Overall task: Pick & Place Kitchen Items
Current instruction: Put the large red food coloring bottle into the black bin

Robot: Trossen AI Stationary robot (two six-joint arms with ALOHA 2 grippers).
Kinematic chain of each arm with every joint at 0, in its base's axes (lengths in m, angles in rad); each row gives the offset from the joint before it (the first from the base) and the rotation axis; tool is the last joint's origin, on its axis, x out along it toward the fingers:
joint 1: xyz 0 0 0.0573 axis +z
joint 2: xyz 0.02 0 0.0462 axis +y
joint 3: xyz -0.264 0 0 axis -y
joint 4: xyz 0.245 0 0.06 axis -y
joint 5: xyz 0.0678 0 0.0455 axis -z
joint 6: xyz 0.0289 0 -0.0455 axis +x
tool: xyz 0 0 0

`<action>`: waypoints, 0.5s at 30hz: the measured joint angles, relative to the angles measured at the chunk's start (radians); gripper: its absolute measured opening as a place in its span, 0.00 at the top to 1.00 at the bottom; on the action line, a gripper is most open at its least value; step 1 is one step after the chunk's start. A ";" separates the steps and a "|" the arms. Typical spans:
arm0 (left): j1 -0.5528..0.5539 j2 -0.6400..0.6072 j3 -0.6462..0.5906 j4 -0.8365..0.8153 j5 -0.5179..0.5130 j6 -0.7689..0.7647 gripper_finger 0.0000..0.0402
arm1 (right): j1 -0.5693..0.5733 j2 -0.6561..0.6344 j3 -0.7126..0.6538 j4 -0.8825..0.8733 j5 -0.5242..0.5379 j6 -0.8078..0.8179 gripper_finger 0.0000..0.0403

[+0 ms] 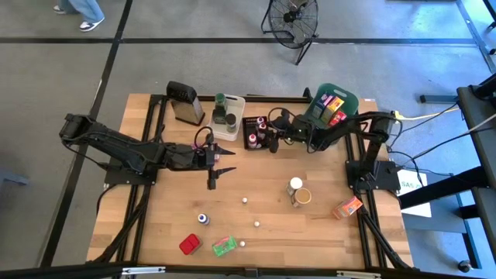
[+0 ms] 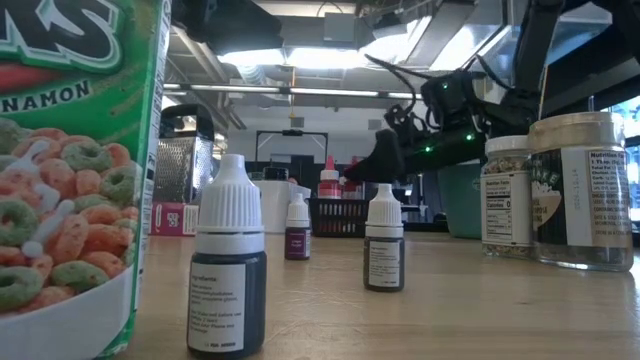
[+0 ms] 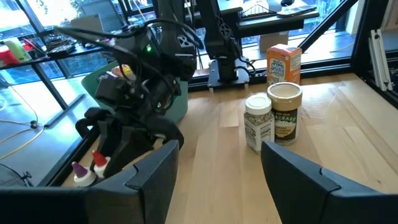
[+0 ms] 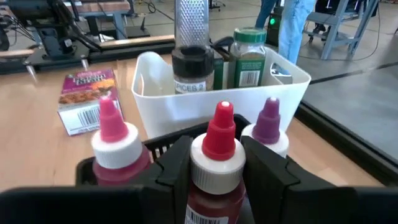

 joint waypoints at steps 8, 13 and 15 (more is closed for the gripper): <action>0.000 0.000 0.000 0.000 0.000 0.000 0.44 | 0.001 0.060 0.049 -0.004 0.000 -0.017 0.70; 0.000 0.000 0.000 0.000 0.000 0.000 0.44 | 0.001 0.071 0.053 -0.005 0.007 -0.017 0.61; 0.000 0.000 0.000 -0.001 0.000 0.000 0.44 | 0.001 0.071 0.053 -0.009 0.007 -0.017 0.59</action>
